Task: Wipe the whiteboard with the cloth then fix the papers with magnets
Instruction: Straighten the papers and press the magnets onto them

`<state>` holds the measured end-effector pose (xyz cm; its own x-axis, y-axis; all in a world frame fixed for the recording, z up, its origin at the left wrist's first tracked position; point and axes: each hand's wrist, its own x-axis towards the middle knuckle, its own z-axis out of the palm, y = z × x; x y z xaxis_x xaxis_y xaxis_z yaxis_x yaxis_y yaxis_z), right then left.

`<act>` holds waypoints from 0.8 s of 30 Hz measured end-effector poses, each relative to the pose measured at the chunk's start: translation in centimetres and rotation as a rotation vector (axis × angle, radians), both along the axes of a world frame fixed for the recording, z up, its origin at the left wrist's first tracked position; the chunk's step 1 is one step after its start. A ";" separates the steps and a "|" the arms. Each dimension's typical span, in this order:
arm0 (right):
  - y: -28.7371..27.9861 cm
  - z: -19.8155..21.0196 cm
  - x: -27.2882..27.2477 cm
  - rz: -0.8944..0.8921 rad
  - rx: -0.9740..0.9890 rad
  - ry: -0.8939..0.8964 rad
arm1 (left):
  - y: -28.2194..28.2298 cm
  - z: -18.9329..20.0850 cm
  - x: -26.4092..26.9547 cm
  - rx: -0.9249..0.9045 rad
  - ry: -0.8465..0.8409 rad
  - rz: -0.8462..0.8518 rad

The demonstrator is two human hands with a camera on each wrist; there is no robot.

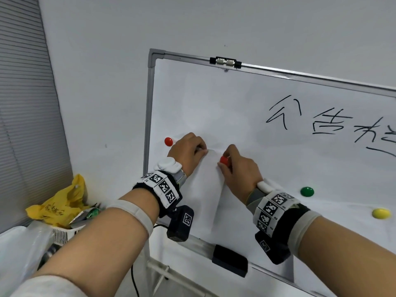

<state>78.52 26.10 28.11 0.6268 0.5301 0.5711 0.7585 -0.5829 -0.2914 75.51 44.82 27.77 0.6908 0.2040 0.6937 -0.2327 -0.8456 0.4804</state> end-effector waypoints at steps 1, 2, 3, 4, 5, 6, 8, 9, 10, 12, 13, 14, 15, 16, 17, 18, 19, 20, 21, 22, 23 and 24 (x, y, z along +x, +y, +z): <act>0.2 0.2 0.1 0.011 -0.042 -0.026 | -0.1 0.0 0.0 -0.005 0.000 0.010; 0.5 0.2 0.3 0.018 -0.075 -0.047 | -0.3 0.0 0.2 -0.011 0.000 0.018; 0.8 0.2 0.4 0.023 -0.102 -0.058 | -0.4 0.0 0.2 -0.014 -0.003 0.027; 1.2 0.2 0.4 0.024 -0.126 -0.062 | -0.4 0.0 0.2 -0.012 0.000 0.037; 1.5 0.1 0.5 0.023 -0.145 -0.067 | -0.5 0.0 0.4 -0.003 0.006 0.046; 1.8 0.1 0.7 0.022 -0.163 -0.071 | -0.7 0.0 0.5 0.006 0.013 0.053; 2.2 -0.1 1.1 0.021 -0.196 -0.073 | -0.8 -0.1 0.6 0.013 0.017 0.058; 2.3 -0.1 1.2 0.018 -0.211 -0.074 | -0.8 -0.1 0.5 0.011 0.012 0.060; 2.5 -0.1 1.4 0.015 -0.224 -0.075 | -0.8 -0.2 0.5 0.009 0.009 0.064; 2.6 -0.1 1.5 0.000 -0.239 -0.089 | -0.7 -0.2 0.5 0.006 0.005 0.069; 2.7 -0.1 1.5 -0.012 -0.243 -0.103 | -0.6 -0.2 0.5 0.001 0.004 0.067; 2.6 -0.1 1.4 -0.027 -0.243 -0.121 | -0.7 -0.3 0.5 -0.003 0.003 0.064; 2.6 0.0 1.3 -0.047 -0.241 -0.139 | -0.7 -0.3 0.6 -0.002 -0.003 0.059; 2.5 0.0 1.1 -0.068 -0.240 -0.152 | -0.7 -0.3 0.6 0.001 -0.009 0.054; 2.4 0.1 1.0 -0.087 -0.239 -0.158 | -0.7 -0.3 0.5 0.002 -0.011 0.051; 2.3 0.3 0.9 -0.101 -0.234 -0.156 | -0.8 -0.4 0.5 0.002 -0.011 0.050; 2.3 0.4 0.8 -0.112 -0.230 -0.147 | -0.8 -0.5 0.5 -0.002 -0.013 0.050; 2.2 0.5 0.7 -0.119 -0.223 -0.132 | -0.8 -0.5 0.4 -0.006 -0.016 0.051; 2.0 0.5 0.6 -0.125 -0.214 -0.115 | -1.0 -0.6 0.3 -0.006 -0.021 0.054; 1.9 0.4 0.5 -0.119 -0.203 -0.103 | -1.0 -0.8 0.3 -0.009 -0.026 0.066; 1.8 0.3 0.2 -0.110 -0.196 -0.092 | -1.1 -0.9 0.2 -0.014 -0.035 0.079; 1.3 0.1 -0.1 -0.103 -0.194 -0.083 | -1.4 -1.1 0.1 -0.019 -0.046 0.085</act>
<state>78.46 27.38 28.17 0.6380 0.5709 0.5168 0.7091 -0.6973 -0.1052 75.61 43.38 26.68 0.6376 0.2741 0.7200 -0.1826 -0.8542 0.4869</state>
